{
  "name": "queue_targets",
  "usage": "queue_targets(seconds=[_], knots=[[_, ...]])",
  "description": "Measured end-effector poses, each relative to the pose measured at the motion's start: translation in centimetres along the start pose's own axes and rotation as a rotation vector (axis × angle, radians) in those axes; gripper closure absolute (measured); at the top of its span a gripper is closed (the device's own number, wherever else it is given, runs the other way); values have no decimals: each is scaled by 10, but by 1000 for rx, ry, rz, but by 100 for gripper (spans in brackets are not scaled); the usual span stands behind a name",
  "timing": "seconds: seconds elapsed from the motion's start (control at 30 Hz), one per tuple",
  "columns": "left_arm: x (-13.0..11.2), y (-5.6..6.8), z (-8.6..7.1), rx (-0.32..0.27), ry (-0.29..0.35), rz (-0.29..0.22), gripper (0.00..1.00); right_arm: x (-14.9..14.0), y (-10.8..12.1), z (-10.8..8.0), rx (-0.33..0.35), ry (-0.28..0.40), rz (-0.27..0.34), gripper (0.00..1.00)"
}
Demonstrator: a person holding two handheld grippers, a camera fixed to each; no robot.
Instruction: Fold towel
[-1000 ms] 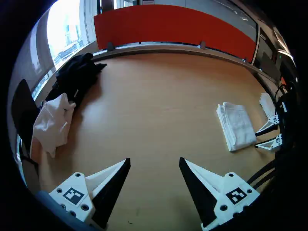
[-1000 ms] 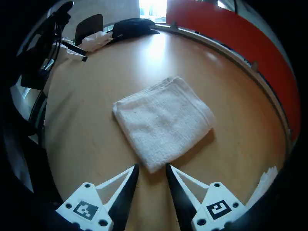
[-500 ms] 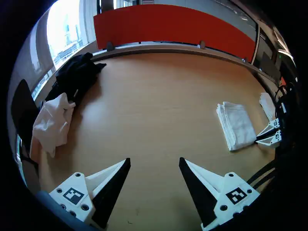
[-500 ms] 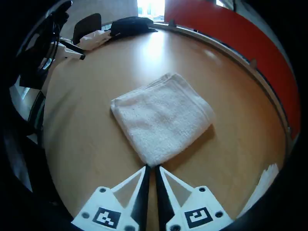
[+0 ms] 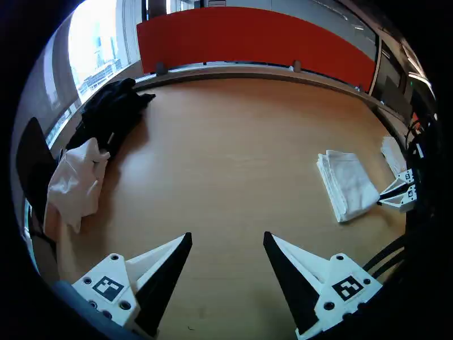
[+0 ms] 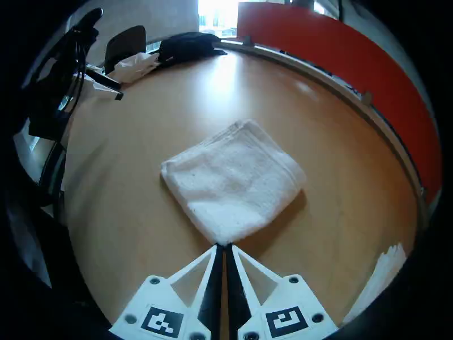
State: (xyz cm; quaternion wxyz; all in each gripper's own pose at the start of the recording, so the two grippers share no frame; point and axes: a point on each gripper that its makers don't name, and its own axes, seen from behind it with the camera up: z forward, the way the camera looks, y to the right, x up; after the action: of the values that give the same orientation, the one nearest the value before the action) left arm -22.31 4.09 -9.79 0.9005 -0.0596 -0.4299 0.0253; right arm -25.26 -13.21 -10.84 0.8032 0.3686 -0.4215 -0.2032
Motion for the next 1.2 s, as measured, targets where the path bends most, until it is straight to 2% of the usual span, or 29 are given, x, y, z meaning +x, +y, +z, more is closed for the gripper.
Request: queue_targets(seconds=[0.47,0.87,1.0,1.2], knots=[[6,0,-4,-3,21,-7,6,89,13,-37,-32,139,-78,96],[16,2,-9,-4,48,-7,6,162,35,-78,-74,253,-135,97],[20,3,-10,-7,56,-5,6,176,44,-90,-90,275,-144,97],[24,6,-12,-13,67,-2,6,181,59,-104,-122,277,-153,97]])
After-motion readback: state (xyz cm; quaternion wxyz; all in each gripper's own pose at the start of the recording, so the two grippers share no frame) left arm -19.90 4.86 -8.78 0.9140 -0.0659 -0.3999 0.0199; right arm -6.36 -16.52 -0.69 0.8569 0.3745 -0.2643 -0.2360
